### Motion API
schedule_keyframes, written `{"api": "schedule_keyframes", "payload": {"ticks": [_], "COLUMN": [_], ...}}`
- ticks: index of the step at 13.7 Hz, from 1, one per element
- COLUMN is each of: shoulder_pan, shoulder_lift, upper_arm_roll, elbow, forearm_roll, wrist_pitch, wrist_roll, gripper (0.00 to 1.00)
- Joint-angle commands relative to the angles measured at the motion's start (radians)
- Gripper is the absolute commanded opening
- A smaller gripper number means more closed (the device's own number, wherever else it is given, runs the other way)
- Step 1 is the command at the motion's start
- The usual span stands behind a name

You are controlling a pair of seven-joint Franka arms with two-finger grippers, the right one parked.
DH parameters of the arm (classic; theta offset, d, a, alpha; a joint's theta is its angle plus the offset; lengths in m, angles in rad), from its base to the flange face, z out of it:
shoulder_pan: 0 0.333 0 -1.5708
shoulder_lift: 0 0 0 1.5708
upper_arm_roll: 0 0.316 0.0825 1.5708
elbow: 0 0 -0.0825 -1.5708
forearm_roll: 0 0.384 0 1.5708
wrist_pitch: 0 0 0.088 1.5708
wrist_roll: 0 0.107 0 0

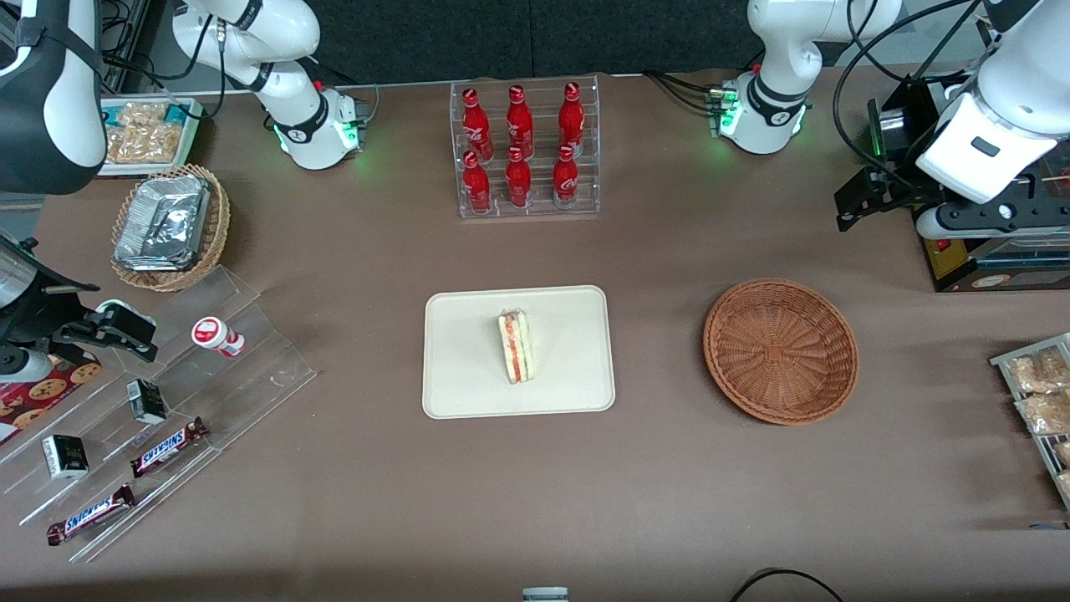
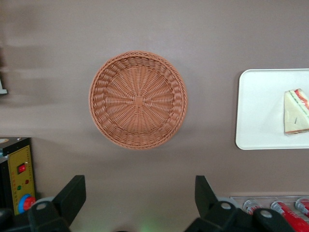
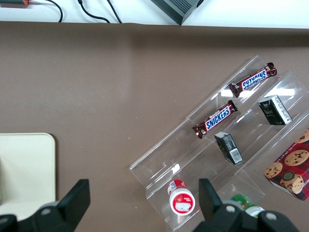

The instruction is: Place sandwich from basket to tray

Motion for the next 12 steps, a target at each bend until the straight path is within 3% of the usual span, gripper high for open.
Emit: {"api": "schedule_keyframes", "payload": {"ticks": [1,4,12], "shoulder_pan": [0.043,0.161,0.166], "shoulder_lift": [0.019,0.022,0.020], "upper_arm_roll": [-0.020,-0.141,-0.145], "elbow": [0.038,0.064,0.073], "forearm_roll": [0.020,0.021,0.020], "wrist_pitch": [-0.026,-0.027,-0.012], "wrist_roll": [0.006,0.008,0.090], "gripper": [1.00,1.00,1.00]}}
